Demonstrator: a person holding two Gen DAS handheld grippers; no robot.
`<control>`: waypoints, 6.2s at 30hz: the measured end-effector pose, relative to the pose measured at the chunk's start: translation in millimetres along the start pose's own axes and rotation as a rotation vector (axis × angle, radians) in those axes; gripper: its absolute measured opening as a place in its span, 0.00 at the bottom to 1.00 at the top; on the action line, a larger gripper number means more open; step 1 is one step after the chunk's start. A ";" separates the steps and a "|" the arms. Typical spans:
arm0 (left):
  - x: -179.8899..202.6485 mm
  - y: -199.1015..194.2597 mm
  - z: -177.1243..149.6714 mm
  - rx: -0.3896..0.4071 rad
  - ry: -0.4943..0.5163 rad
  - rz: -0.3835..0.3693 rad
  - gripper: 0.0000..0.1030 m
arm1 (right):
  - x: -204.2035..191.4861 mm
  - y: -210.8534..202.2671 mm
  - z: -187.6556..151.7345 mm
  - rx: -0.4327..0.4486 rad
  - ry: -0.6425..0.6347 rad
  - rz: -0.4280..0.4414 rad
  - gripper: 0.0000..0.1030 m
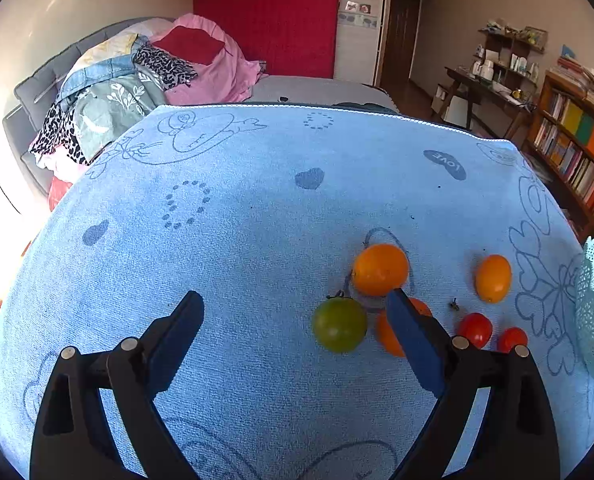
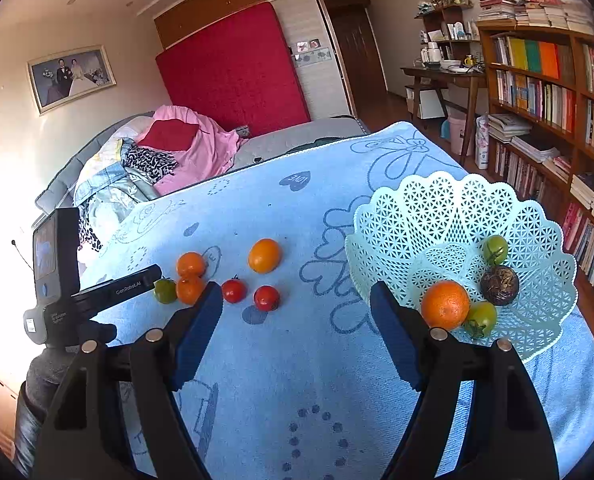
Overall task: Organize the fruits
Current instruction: 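Move both tools back and close the left tool on a green tomato, then grasp a red tomato with the right tool while the left tool holds the green tomato, then carry the red tomato over the basket and open the right tool while the left tool carries the green tomato, then open the left tool to drop the green tomato into the basket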
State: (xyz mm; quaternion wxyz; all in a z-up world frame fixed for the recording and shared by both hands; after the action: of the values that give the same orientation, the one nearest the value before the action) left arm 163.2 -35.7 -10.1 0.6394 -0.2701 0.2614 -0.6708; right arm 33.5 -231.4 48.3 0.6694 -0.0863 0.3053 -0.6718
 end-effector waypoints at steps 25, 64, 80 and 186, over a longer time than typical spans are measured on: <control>14.0 29.0 -18.5 -0.061 0.111 0.000 0.70 | -8.2 15.6 -13.4 -0.049 -0.027 0.007 0.75; -1.9 -23.1 -8.6 0.044 0.004 -0.075 0.33 | -51.1 124.0 -35.3 -0.277 -0.173 0.012 0.54; 4.0 -21.7 -12.5 0.033 0.016 -0.090 0.34 | -41.6 143.0 -40.3 -0.294 -0.197 -0.057 0.26; 279.1 -84.5 -24.7 0.088 0.438 -0.445 0.76 | 150.4 -29.8 45.9 0.055 0.375 -0.139 0.61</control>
State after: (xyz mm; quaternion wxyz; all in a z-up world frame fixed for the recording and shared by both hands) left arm 75.3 -310.5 38.9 0.4165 -0.1419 0.2978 -0.8472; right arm 18.9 -390.6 56.6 0.5549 0.0378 0.3994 -0.7288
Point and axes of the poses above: each gripper's, at about its wrist camera, not at the fingertips, and y roughly the way its jaws point, x to its right, z to its top, the point moved 8 cm from there along y, roughly the way its jaws point, and after that the axes turned 2 degrees about x, right-handed, at the moved point
